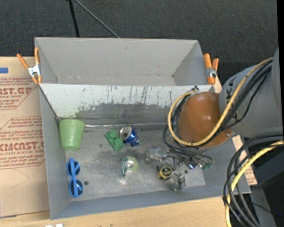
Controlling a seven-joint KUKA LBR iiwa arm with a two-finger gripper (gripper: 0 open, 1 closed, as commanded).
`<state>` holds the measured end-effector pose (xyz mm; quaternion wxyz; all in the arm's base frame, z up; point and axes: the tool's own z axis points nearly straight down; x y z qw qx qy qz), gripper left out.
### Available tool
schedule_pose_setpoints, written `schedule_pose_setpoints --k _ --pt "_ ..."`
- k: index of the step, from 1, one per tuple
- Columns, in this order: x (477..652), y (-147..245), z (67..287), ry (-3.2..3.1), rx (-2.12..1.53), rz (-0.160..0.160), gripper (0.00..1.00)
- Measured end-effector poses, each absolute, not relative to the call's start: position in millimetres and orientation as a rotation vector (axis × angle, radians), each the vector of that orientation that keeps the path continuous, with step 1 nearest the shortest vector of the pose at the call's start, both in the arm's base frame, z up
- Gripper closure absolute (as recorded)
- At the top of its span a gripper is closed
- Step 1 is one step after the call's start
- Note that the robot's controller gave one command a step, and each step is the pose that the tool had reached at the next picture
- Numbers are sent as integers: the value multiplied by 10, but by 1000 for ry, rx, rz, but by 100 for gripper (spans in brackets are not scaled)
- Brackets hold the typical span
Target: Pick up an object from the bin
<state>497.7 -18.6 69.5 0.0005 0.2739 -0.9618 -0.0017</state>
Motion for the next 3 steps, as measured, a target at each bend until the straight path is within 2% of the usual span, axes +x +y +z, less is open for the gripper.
schedule_pose_setpoints --k 1,2,3 --pt "4914 -240 709 -3062 749 2 0" --pt "4889 -231 701 -3053 747 -3 100" --pt "5157 -364 2048 -3063 744 5 100"
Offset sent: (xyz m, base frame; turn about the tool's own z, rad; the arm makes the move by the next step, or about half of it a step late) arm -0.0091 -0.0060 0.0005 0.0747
